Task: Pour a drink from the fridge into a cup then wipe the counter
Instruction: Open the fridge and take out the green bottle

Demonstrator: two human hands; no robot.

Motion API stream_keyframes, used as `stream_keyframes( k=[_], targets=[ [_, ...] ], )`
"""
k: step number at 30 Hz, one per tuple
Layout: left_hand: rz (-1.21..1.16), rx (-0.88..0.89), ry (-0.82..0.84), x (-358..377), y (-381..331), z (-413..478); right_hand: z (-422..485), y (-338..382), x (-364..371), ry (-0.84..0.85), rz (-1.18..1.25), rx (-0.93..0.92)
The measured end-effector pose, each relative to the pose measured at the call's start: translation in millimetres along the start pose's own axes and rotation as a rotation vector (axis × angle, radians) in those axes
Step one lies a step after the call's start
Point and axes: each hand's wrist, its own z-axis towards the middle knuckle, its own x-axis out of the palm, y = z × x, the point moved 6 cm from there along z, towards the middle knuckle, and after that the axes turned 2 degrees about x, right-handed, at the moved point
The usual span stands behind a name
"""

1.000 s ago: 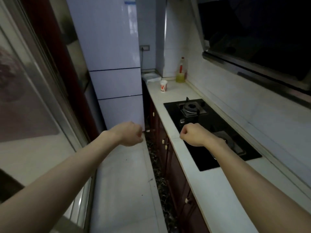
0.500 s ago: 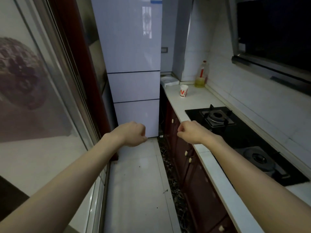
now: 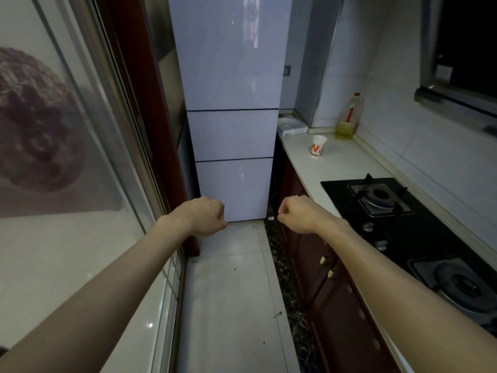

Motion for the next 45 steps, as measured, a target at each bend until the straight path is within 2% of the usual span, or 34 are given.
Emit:
stream_keyframes(
  k=[13,18,24,34,45],
  targets=[
    [0.086,-0.138,0.033,-37.4,7.9,109.4,126.9,-41.6,-30.1,0.038,-0.069,-0.13],
    [0.089,-0.151,-0.027,-56.4,-7.2,152.5,172.1,-63.0,-52.8,0.011,-0.083,-0.181],
    [0.054,-0.171,0.031,-66.2,12.7,190.7,223.9,-71.3,-57.0,0.027,-0.067,-0.209],
    [0.039,-0.133,-0.008,-79.9,82.5,270.2,321.6,-21.9,-53.9,0.047,-0.12,-0.255],
    [0.076,-0.09,-0.091,-124.7,193.1,358.4,442.5,76.7,-75.5,-0.006,-0.126,-0.231]
  ],
)
